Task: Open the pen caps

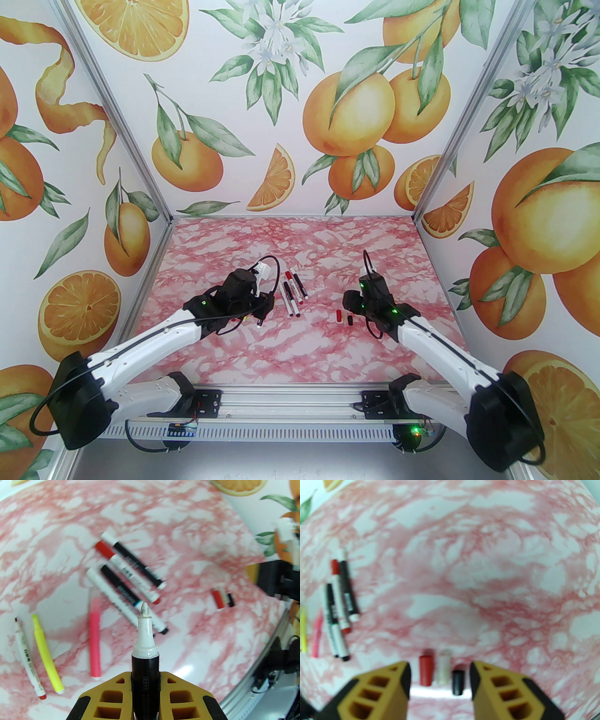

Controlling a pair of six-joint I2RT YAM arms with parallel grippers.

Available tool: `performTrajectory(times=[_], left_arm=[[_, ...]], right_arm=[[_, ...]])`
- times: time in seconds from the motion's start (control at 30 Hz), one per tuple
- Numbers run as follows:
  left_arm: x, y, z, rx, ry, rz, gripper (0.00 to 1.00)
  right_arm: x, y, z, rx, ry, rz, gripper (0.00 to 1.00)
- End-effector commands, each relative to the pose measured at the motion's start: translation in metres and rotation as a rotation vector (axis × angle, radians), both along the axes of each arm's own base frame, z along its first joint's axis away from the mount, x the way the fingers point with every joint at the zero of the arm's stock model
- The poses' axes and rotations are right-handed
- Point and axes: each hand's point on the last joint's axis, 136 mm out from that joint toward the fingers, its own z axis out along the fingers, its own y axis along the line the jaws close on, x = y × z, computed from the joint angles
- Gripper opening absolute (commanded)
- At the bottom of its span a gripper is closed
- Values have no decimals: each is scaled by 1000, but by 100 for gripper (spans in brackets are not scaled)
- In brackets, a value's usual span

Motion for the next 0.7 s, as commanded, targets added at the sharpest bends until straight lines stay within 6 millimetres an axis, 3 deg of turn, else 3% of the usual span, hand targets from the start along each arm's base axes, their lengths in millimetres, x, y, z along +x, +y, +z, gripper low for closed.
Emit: performTrajectory(times=[0.0, 0.27, 0.67], left_arm=[[20, 9, -6, 68, -30, 61, 3], [54, 27, -32, 185, -37, 163, 4], [79, 30, -65, 238, -9, 205, 5]], right_arm=[[-20, 20, 7, 96, 9, 85, 68], [-47, 45, 38, 255, -55, 215, 100], [-56, 60, 45, 347, -61, 272, 100]])
